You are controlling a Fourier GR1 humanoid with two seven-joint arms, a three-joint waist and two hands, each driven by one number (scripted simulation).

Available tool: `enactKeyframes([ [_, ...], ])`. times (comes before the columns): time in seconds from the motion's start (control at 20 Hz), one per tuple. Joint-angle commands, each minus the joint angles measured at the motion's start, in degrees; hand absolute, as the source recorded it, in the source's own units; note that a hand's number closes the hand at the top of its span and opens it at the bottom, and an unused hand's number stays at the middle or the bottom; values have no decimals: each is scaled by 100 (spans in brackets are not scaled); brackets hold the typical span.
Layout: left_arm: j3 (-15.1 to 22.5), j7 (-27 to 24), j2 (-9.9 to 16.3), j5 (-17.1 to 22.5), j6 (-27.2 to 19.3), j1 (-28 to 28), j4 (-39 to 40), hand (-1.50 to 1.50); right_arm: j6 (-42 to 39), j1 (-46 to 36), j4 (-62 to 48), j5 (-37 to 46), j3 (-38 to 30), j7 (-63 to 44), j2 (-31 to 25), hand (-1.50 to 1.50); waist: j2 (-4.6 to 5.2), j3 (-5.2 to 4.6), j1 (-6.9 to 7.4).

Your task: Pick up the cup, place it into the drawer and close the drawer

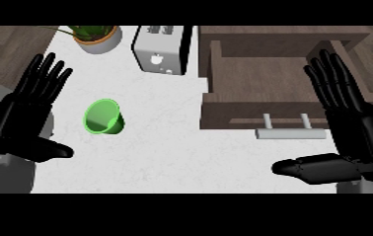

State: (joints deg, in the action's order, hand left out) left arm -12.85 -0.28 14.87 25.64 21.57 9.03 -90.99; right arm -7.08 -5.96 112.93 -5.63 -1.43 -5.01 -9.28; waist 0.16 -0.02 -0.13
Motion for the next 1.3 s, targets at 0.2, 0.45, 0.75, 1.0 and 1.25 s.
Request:
enactKeyframes([
  [0.2, -58, -1257, 57, -896, 413, 58, 1729, -150, -166, -469, -510, 67, -64, 122, -48, -150, -6, -1, 0],
  [0.45, -187, -1315, 203, -1000, 291, 776, 2811, -150, -78, -328, -323, 144, -73, 87, 77, -150, -12, 0, -18],
  [0.75, -184, -2751, 431, -1748, 545, 701, 4416, -150, -250, -845, -805, -9, -394, 173, -161, -150, 0, -3, -22],
  [1.0, -143, -3700, 394, -2192, 352, 1135, 5670, -150, -336, -634, -536, -122, -450, 120, -148, -150, 1, -4, -48],
  [1.25, -224, -4439, 653, -2498, 301, 1822, 7110, -150, -57, -967, -603, 217, -189, -57, 30, -150, 16, -9, -75],
])
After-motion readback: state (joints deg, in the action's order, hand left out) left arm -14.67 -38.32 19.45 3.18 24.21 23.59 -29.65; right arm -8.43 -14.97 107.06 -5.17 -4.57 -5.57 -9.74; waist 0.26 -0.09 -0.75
